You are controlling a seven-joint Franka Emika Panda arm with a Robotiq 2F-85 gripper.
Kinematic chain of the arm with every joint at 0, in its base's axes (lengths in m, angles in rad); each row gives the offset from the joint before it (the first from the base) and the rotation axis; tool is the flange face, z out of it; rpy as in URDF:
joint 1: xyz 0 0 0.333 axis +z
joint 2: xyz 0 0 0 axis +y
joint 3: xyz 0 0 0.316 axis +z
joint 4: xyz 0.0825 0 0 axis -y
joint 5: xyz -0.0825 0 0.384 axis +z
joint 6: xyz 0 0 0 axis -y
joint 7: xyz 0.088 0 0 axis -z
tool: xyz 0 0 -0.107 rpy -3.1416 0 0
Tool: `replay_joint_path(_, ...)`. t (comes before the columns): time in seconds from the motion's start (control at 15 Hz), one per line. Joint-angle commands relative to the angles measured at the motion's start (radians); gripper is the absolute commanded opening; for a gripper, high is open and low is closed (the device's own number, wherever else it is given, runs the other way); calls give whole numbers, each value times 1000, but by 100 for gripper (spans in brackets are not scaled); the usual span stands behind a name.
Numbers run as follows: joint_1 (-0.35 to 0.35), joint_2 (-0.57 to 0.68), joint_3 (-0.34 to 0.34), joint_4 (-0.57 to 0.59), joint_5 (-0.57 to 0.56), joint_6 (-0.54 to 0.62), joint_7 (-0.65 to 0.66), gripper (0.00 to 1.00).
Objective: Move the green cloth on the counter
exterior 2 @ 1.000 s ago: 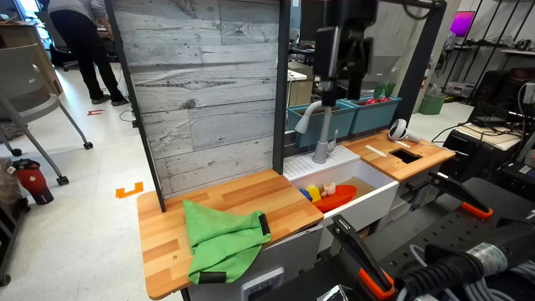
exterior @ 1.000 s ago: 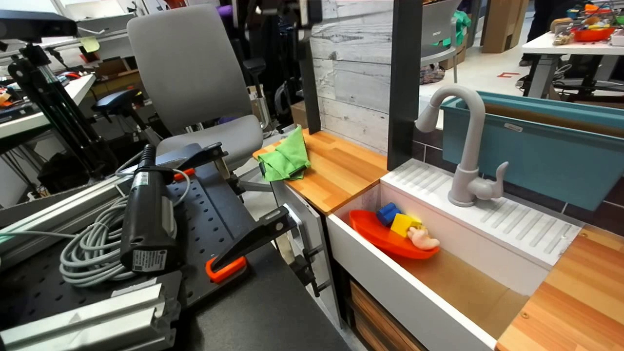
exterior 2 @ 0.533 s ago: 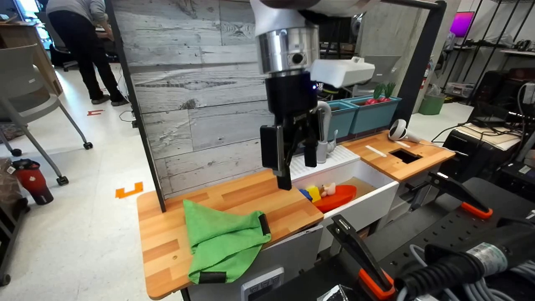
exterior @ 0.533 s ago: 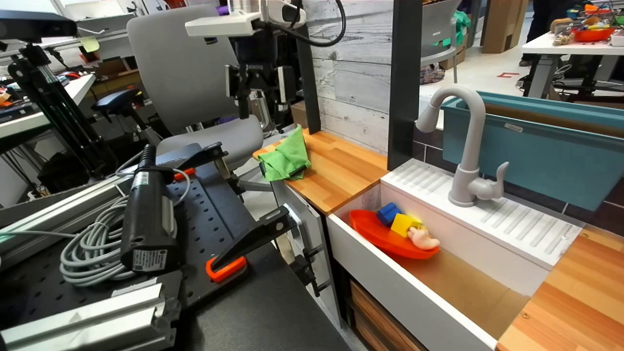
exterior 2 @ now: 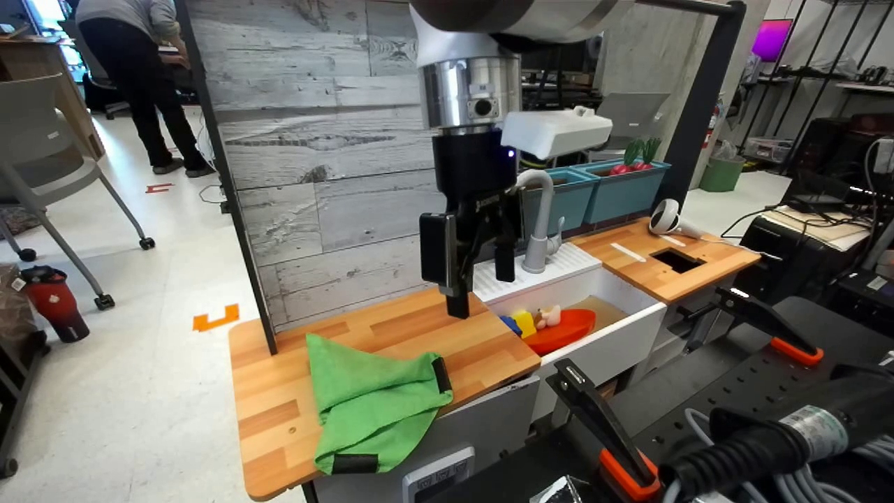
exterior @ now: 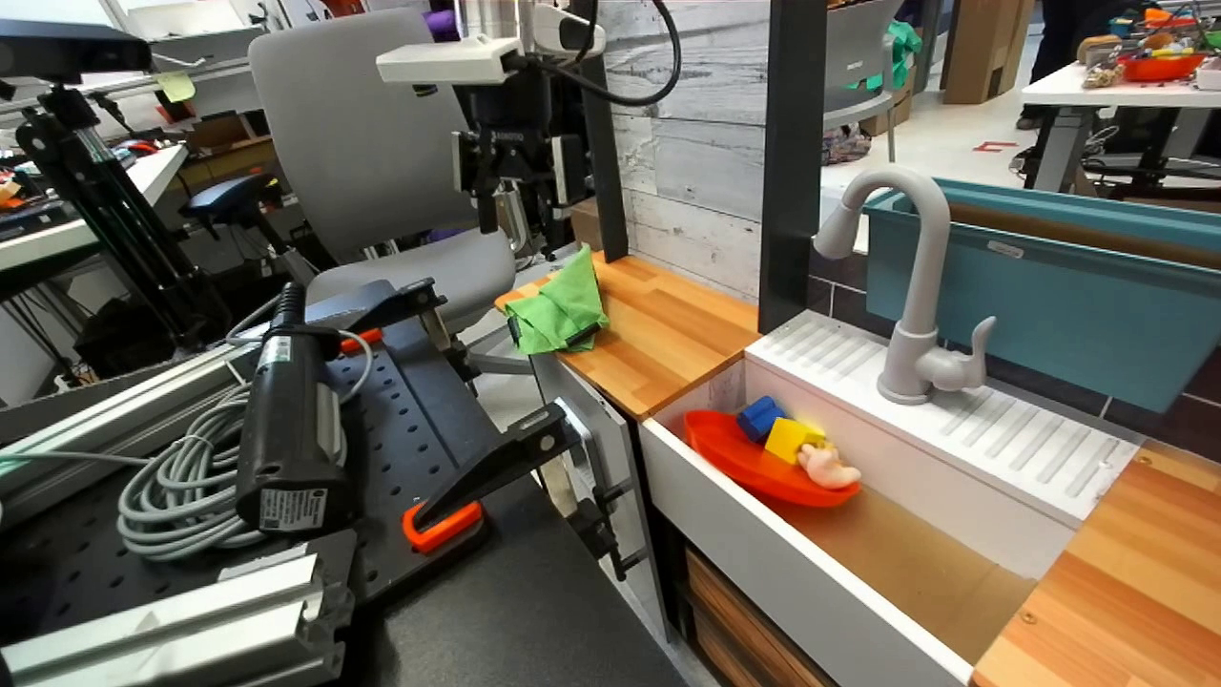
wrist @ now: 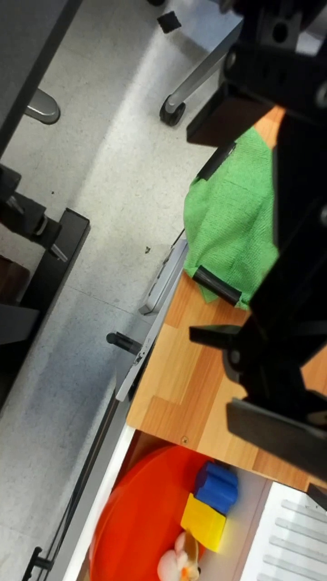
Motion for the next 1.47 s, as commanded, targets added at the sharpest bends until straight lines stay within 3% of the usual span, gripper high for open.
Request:
replay_joint_path(0.0,-9,96,52,62,51,97,8,100)
replay_joint_path(0.33,32,253,66,176,41,170,42,100)
replay_joint_path(0.93,98,506,55,409,17,160,60,100)
replay_joint_path(1.4,156,627,-1,542,-45,179,76,100)
